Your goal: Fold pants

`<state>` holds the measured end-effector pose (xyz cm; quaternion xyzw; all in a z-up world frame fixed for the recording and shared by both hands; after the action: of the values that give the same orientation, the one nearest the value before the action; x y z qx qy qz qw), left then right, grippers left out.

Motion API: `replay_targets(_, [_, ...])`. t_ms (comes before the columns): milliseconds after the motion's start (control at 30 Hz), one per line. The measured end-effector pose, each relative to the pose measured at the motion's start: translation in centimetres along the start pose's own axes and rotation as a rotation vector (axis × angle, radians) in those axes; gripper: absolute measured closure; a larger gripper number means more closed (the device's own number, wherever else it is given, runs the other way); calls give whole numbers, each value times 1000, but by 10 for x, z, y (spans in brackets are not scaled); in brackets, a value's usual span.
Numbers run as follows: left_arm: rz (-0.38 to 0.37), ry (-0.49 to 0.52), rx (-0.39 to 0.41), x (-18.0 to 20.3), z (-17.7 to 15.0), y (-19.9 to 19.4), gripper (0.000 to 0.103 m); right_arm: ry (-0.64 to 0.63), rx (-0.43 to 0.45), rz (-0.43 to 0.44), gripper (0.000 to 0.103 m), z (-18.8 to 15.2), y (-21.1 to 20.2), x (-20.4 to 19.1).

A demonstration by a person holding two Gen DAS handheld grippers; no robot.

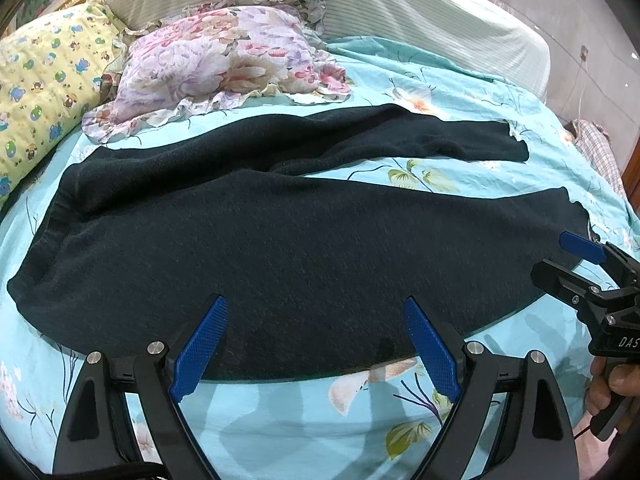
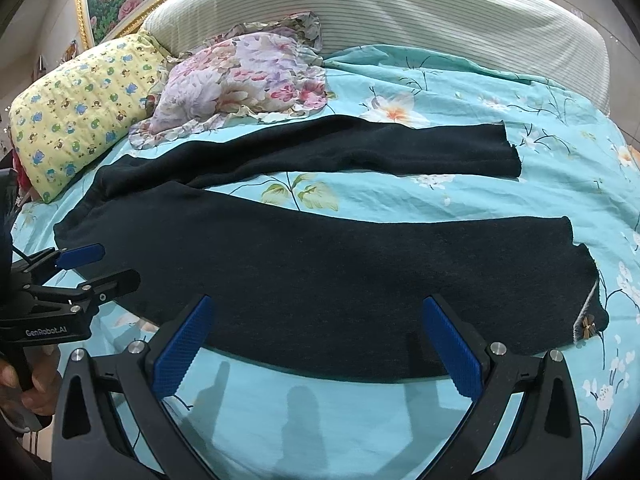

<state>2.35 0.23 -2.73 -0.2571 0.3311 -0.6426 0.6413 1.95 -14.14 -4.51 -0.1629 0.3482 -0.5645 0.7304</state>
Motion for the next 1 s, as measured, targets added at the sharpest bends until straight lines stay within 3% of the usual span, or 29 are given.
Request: replay_targets(1000, [21,-13,50,0,3,-5,13,8,-2,16,0,-1,1,-7])
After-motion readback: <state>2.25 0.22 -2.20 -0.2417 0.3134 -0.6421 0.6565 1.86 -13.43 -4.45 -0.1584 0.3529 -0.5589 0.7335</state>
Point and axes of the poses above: each gripper's, at about its wrist camera, not at the fingertips, and y roughly the way its jaws point, x to its right, z to its top, the point moved 4 cm from there along y, roughly the way its jaws point, and after that the axes turned 11 degrees about y, right-handed, at the moved point
